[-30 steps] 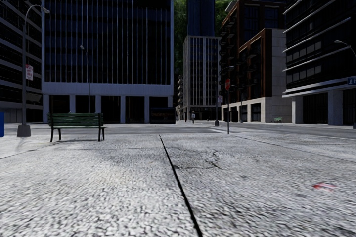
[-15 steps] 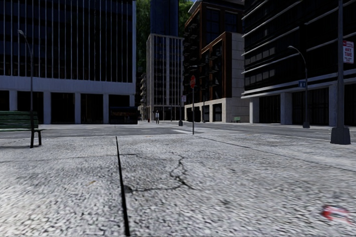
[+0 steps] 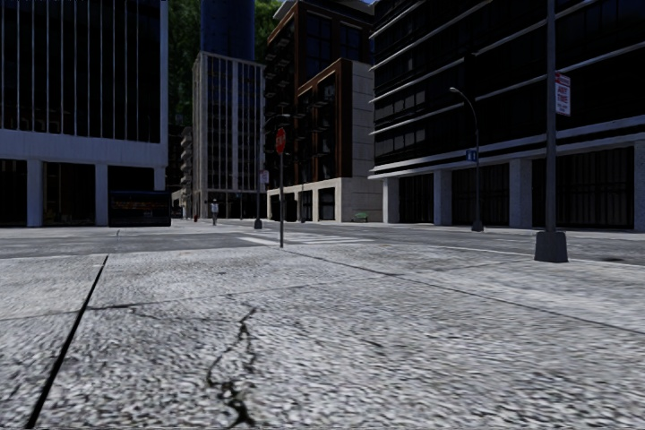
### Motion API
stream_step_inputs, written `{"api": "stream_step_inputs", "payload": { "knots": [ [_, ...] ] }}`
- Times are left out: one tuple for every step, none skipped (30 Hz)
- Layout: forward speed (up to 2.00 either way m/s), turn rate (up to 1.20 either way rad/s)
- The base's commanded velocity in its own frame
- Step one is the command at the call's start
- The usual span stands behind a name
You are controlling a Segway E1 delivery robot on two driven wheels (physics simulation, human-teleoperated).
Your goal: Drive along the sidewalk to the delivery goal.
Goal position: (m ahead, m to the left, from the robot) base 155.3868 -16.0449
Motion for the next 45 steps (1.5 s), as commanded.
{"api": "stream_step_inputs", "payload": {
  "knots": [
    [2.00,-0.27],
    [2.00,-0.08],
    [2.00,-0.08],
    [2.00,0.00],
    [2.00,0.00],
    [2.00,0.00],
    [2.00,0.00],
    [2.00,0.00],
    [2.00,0.00],
    [2.00,0.00],
    [2.00,0.00],
    [2.00,0.00],
    [2.00,0.00],
    [2.00,0.00],
    [2.00,0.00],
    [2.00,0.00],
    [2.00,0.00],
    [2.00,0.00],
    [2.00,0.00],
    [2.00,0.00],
    [2.00,0.00],
    [2.00,0.00],
    [2.00,0.00],
    [2.00,0.00],
    [2.00,0.00],
    [2.00,0.00],
    [2.00,0.00],
    [2.00,0.00],
    [2.00,0.00],
    [2.00,-0.21],
    [2.00,-0.37],
    [2.00,-0.40],
    [2.00,-0.40],
    [2.00,-0.41],
    [2.00,-0.41],
    [2.00,-0.41],
    [2.00,-0.41],
    [2.00,-0.41],
    [2.00,-0.35],
    [2.00,-0.14],
    [2.00,0.00],
    [2.00,0.00],
    [2.00,0.00],
    [2.00,0.00],
    [2.00,0.00]
  ]
}}
